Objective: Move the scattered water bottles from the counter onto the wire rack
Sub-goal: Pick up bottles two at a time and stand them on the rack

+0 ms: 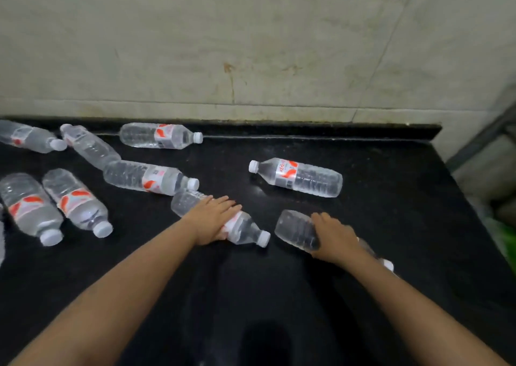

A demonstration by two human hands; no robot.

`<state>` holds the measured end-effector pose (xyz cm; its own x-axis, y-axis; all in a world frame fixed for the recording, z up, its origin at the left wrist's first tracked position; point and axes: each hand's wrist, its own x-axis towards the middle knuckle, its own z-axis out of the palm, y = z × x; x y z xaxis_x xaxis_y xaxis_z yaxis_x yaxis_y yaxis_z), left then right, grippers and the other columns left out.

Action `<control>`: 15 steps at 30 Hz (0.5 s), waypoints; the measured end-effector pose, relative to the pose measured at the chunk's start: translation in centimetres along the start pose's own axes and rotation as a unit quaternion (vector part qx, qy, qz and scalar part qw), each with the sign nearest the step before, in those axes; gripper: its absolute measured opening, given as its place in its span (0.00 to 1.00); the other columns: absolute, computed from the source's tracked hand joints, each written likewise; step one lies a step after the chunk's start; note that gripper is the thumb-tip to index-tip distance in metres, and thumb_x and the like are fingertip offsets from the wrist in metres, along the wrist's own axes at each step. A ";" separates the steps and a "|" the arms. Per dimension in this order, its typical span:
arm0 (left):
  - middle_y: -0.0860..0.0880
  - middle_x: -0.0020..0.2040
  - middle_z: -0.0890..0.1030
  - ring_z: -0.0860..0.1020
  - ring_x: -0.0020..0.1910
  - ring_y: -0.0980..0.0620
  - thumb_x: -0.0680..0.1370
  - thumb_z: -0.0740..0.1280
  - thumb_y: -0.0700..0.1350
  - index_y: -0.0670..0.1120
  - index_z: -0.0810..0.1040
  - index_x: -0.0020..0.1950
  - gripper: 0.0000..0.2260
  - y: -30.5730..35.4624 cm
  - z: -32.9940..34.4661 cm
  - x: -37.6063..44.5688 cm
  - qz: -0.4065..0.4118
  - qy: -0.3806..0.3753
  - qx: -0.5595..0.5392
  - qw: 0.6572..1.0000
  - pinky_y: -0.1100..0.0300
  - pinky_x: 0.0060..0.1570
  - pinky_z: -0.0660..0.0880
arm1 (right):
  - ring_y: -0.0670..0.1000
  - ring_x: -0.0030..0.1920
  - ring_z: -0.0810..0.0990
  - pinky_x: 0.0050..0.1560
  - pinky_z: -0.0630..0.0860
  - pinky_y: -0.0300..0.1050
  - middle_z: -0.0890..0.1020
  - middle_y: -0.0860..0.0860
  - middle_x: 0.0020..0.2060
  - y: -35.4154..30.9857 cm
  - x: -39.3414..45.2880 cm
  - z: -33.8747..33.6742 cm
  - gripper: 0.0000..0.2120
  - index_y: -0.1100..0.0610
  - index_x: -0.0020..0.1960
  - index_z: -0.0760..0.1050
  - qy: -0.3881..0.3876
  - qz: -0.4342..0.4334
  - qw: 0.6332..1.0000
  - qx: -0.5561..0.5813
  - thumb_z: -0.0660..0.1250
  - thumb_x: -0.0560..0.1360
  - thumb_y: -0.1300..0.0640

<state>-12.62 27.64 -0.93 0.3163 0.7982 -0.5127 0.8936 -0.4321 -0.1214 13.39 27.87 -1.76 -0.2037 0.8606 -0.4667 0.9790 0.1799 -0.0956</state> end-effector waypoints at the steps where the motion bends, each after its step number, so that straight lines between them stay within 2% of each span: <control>1: 0.47 0.77 0.53 0.52 0.76 0.49 0.79 0.57 0.53 0.47 0.47 0.76 0.31 -0.4 -0.1 0.4 0.020 0.002 0.013 1.000 0.53 0.74 0.47 | 0.55 0.67 0.68 0.66 0.66 0.55 0.66 0.52 0.67 0.0 -0.3 0.0 0.30 0.55 0.70 0.57 0.000 0.016 1.000 -0.017 0.67 0.72 0.54; 5: 0.43 0.73 0.60 0.62 0.69 0.44 0.79 0.55 0.57 0.42 0.47 0.76 0.32 -0.5 -0.2 1.3 0.040 0.018 0.058 0.997 0.54 0.70 0.59 | 0.56 0.68 0.65 0.70 0.58 0.58 0.66 0.50 0.68 -0.1 -1.3 0.3 0.28 0.53 0.70 0.58 -0.001 0.026 0.995 -0.096 0.65 0.73 0.61; 7: 0.42 0.71 0.63 0.64 0.68 0.44 0.79 0.53 0.59 0.40 0.50 0.75 0.32 0.6 -0.2 1.8 -0.005 0.033 0.013 0.999 0.52 0.66 0.64 | 0.55 0.70 0.62 0.71 0.56 0.59 0.66 0.50 0.68 0.3 -2.0 0.3 0.27 0.53 0.70 0.59 -0.013 -0.034 0.991 -0.128 0.63 0.74 0.62; 9: 0.42 0.68 0.67 0.66 0.66 0.44 0.78 0.54 0.60 0.40 0.57 0.71 0.30 2.1 -0.4 2.2 -0.053 0.047 -0.059 0.996 0.52 0.63 0.67 | 0.53 0.73 0.57 0.71 0.54 0.58 0.65 0.50 0.70 0.9 -2.8 0.3 0.26 0.53 0.70 0.60 -0.038 -0.102 0.985 -0.135 0.61 0.74 0.63; 11: 0.42 0.66 0.70 0.69 0.64 0.44 0.78 0.56 0.60 0.40 0.62 0.67 0.27 4.1 -0.5 2.4 -0.081 0.065 -0.111 0.988 0.52 0.59 0.70 | 0.51 0.76 0.50 0.73 0.48 0.59 0.61 0.50 0.73 1.1 -4.0 0.6 0.26 0.52 0.71 0.61 -0.066 -0.152 0.976 -0.139 0.60 0.75 0.65; 13: 0.42 0.65 0.70 0.70 0.62 0.45 0.78 0.56 0.59 0.39 0.62 0.66 0.27 6.0 -0.2 2.4 -0.105 0.078 -0.136 0.982 0.53 0.57 0.72 | 0.53 0.77 0.44 0.74 0.42 0.61 0.56 0.50 0.75 1.0 -5.1 1.3 0.27 0.50 0.71 0.61 -0.087 -0.192 0.965 -0.155 0.59 0.75 0.67; 15: 0.41 0.65 0.69 0.70 0.63 0.44 0.78 0.54 0.59 0.37 0.60 0.67 0.28 7.2 0.3 2.3 -0.130 0.077 -0.159 0.976 0.53 0.57 0.72 | 0.55 0.76 0.40 0.74 0.40 0.59 0.50 0.51 0.77 0.9 -6.1 2.3 0.27 0.50 0.71 0.63 -0.101 -0.195 0.969 -0.118 0.59 0.75 0.68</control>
<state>-5.55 26.23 -3.28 0.0873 0.9279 -0.3624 0.9960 -0.0735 0.0517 15.56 21.73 -1.01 -0.5302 0.5995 -0.5995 0.7955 0.5964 -0.1072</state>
